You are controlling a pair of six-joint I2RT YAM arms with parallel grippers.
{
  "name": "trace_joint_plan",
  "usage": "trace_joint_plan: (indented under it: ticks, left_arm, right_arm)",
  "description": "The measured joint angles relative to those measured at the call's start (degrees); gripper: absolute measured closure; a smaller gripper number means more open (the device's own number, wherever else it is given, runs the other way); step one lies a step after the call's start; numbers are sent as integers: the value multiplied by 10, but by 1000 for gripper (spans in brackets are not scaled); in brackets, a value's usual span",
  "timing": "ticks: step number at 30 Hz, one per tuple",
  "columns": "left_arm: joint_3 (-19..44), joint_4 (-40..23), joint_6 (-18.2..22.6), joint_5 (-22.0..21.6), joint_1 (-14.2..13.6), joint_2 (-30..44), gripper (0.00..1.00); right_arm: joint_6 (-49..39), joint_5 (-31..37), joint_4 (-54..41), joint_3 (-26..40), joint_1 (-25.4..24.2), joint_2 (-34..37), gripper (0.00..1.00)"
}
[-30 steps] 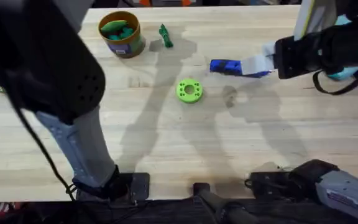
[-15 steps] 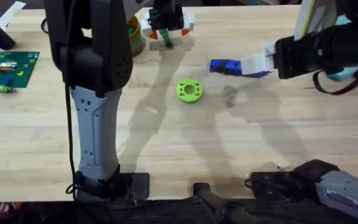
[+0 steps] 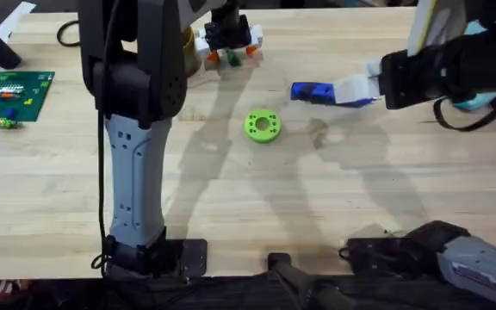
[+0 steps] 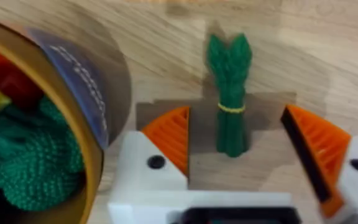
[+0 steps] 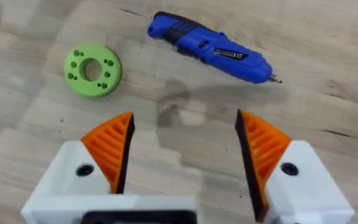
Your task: Pick up the gripper from the table and insert it into the empty holder that is missing its gripper. Then pick up a screw, insert it into the mounting hole, and use the screwdriver to tighten it. Finally, clean up the table by picking up the vegetable and placing it into the bucket.
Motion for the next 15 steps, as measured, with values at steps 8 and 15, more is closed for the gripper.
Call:
trace_joint_plan:
  ticks: [8,15]
  left_arm:
    - [0,1,-7,0,7,0,805]
    - [0,4,-5,3,7,0,977]
  right_arm:
    - [0,0,0,0,0,2,63]
    - [0,0,1,0,0,17,63]
